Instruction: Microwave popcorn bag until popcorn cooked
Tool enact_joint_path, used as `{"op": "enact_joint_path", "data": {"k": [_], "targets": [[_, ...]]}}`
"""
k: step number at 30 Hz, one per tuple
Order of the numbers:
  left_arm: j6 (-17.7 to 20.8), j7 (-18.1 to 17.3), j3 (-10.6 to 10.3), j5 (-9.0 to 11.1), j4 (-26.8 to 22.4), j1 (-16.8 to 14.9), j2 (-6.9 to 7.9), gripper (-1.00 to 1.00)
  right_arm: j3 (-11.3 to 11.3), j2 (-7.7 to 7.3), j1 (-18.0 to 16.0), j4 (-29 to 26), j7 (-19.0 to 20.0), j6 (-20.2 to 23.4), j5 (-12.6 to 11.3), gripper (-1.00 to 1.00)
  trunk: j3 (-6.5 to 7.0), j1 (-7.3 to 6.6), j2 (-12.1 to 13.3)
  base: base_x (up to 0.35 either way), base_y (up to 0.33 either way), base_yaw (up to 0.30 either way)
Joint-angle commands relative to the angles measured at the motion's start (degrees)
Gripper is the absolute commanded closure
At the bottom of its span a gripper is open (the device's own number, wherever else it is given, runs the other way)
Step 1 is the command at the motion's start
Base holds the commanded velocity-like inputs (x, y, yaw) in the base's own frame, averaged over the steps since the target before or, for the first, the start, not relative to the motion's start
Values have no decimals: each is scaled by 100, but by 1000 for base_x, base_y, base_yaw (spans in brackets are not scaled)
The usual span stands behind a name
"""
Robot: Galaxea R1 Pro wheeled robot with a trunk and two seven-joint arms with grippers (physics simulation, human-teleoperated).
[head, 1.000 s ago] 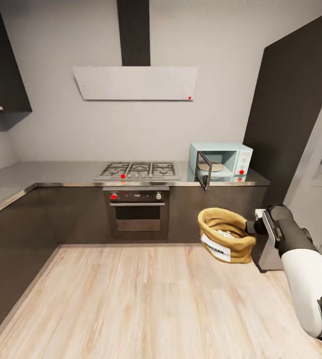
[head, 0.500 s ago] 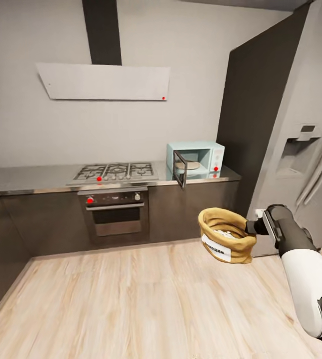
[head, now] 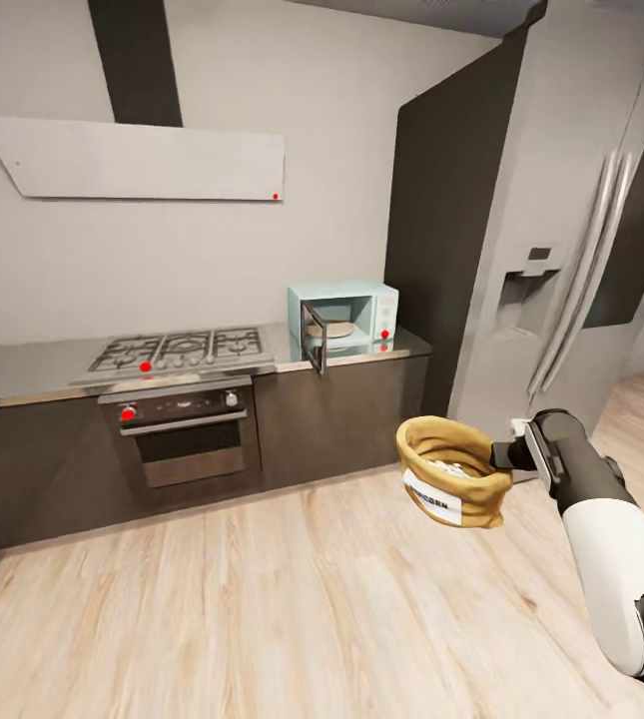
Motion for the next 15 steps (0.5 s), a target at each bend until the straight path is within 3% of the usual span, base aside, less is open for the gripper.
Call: {"op": "enact_joint_path", "data": {"k": [1,15], "targets": [[-16,0,-2,37,1,-2,-1,-100,-11,4,-5,-4,56,18,60,100,-7,1,-5,0,0,-290],[-16,0,46,80,1,-2,-1,-100,-11,8,-5,-2,56,18,65,100,-7,1,-5,0,0,-290]]}}
